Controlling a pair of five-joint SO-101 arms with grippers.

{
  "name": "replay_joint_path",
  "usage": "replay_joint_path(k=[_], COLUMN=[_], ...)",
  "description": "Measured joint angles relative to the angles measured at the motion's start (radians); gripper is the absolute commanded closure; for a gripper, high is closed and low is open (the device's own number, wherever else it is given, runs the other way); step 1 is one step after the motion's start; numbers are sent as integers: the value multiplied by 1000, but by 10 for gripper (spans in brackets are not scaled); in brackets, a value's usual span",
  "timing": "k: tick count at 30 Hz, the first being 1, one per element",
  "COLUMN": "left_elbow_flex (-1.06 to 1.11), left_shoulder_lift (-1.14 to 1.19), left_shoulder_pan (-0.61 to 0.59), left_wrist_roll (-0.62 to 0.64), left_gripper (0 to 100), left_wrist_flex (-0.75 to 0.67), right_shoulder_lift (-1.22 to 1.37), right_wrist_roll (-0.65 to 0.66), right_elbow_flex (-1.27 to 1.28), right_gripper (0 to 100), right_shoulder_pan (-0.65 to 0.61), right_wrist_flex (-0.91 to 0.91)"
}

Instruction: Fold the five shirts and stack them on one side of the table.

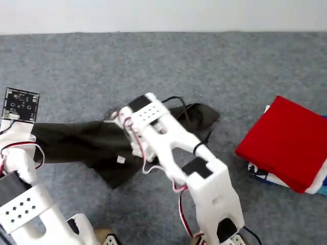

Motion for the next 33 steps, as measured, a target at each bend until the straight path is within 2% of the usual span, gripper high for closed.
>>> replay_joint_path(k=[5, 9, 12, 17, 25, 33], left_elbow_flex=[0, 0, 0, 0, 0, 0], left_shoulder_lift=[0, 0, 0, 0, 0, 0], left_shoulder_pan=[0, 0, 0, 0, 0, 0], left_wrist_roll=[0, 0, 0, 0, 0, 0], left_gripper=[986, 986, 986, 986, 986, 986], left_wrist_flex=[0, 0, 0, 0, 0, 0], right_shoulder_lift=[31, 31, 31, 20, -87, 29], right_wrist_roll=[29, 29, -8, -74, -87, -87], right_elbow_flex=[-37, -129, -201, -213, -34, -25], right_gripper=[987, 986, 950, 846, 842, 840], right_shoulder_pan=[74, 72, 49, -11, -143, -143], right_wrist_flex=[-58, 28, 126, 141, 141, 98])
